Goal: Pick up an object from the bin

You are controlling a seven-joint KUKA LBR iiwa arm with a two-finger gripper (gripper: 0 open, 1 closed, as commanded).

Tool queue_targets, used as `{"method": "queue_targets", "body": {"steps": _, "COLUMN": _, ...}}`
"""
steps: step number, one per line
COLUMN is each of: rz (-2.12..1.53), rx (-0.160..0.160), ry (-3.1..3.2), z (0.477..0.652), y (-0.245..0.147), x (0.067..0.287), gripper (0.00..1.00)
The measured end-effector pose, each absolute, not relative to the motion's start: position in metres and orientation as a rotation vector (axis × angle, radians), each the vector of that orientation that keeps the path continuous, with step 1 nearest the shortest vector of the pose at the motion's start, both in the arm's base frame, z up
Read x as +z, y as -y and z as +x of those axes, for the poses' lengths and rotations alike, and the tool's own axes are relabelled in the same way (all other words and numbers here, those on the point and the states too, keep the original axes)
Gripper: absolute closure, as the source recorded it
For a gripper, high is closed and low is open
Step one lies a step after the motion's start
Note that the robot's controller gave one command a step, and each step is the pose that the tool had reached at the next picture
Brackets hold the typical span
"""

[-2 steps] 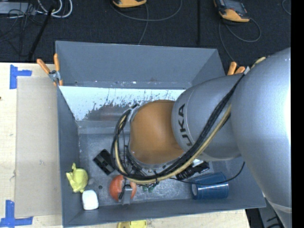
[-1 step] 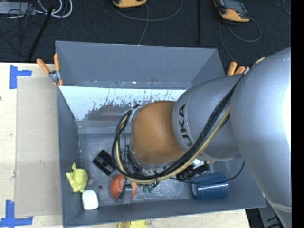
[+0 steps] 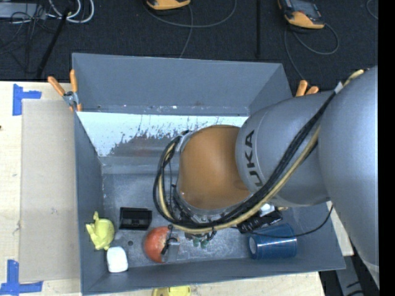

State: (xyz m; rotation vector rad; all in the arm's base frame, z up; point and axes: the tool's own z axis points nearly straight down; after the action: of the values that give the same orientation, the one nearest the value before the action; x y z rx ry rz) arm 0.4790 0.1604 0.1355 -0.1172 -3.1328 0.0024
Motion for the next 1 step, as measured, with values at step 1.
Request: {"method": "queue_targets", "body": {"steps": 1, "rz": -0.023, "rx": 0.003, "ry": 3.138, "z": 0.4803, "y": -0.1586, "x": 0.1471, "gripper": 0.00}}
